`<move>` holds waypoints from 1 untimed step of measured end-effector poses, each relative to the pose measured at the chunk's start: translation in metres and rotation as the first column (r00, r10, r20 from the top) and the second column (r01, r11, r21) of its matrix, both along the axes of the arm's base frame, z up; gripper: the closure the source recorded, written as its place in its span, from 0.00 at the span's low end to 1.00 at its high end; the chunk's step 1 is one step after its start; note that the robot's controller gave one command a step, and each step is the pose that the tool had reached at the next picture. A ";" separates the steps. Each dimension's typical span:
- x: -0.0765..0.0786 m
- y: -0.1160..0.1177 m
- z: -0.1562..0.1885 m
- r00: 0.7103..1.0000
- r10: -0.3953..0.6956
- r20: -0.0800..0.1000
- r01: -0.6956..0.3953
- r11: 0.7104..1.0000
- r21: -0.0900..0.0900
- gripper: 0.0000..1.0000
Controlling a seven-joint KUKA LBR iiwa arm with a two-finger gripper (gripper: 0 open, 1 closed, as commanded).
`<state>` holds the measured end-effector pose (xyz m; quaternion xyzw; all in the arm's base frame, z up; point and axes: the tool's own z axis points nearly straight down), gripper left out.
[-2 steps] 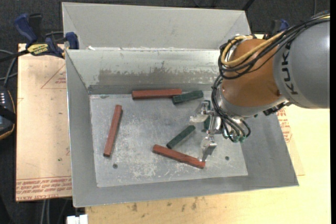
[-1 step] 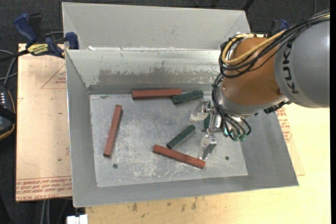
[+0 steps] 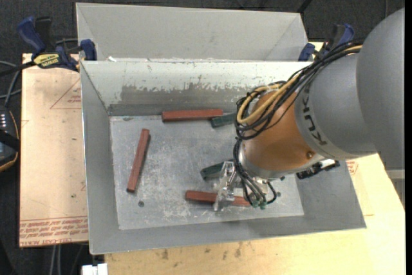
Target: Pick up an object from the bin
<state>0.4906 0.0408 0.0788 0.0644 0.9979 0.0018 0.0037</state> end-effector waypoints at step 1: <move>0.000 0.000 0.000 1.000 0.000 0.000 0.000 1.000 0.000 1.00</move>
Offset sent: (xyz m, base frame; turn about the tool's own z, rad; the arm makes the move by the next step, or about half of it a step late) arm 0.0138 -0.0012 0.0577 -0.0190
